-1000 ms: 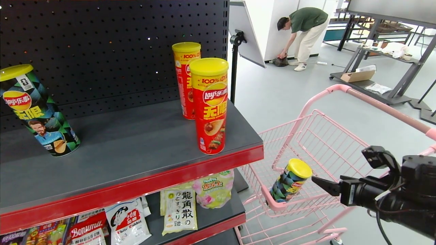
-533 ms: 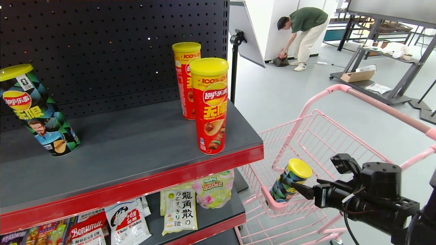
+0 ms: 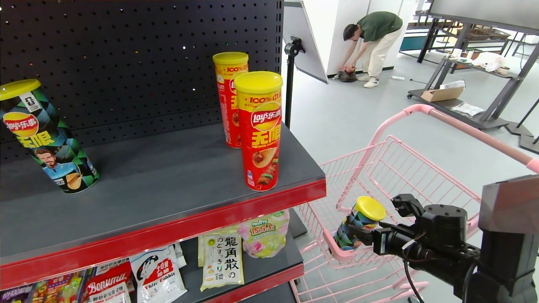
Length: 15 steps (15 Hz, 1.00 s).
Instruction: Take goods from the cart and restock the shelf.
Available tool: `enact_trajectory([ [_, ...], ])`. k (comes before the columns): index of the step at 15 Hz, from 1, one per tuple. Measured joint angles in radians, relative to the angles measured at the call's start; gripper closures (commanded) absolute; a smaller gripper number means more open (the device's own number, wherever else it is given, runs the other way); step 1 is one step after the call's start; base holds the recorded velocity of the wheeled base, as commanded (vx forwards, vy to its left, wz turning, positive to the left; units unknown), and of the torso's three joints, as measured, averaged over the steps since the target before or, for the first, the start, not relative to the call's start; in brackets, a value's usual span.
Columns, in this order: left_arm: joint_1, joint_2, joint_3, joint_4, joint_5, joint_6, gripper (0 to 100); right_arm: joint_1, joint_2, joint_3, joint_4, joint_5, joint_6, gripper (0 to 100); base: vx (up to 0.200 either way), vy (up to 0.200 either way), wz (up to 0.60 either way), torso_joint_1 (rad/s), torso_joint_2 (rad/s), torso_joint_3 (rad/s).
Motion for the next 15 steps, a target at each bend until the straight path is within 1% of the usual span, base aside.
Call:
enact_trajectory([
  [7, 0.0, 0.0, 0.0, 0.0, 0.0, 0.0, 0, 0.003, 0.091, -0.115, -0.001, -0.024, 0.0, 0, 0.0, 0.0, 0.0, 0.0, 0.0, 0.0],
  [11, 0.0, 0.0, 0.0, 0.0, 0.0, 0.0, 0, 0.003, 0.129, -0.157, -0.002, -0.037, 0.0, 0, 0.0, 0.0, 0.0, 0.0, 0.0, 0.0],
  [12, 0.0, 0.0, 0.0, 0.0, 0.0, 0.0, 0, 0.003, 0.137, -0.166, -0.003, -0.045, 0.0, 100, 0.0, 0.0, 0.0, 0.0, 0.0, 0.0],
  [15, 0.0, 0.0, 0.0, 0.0, 0.0, 0.0, 0, 0.007, 0.157, -0.196, -0.01, -0.061, 0.0, 100, 0.0, 0.0, 0.0, 0.0, 0.0, 0.0],
])
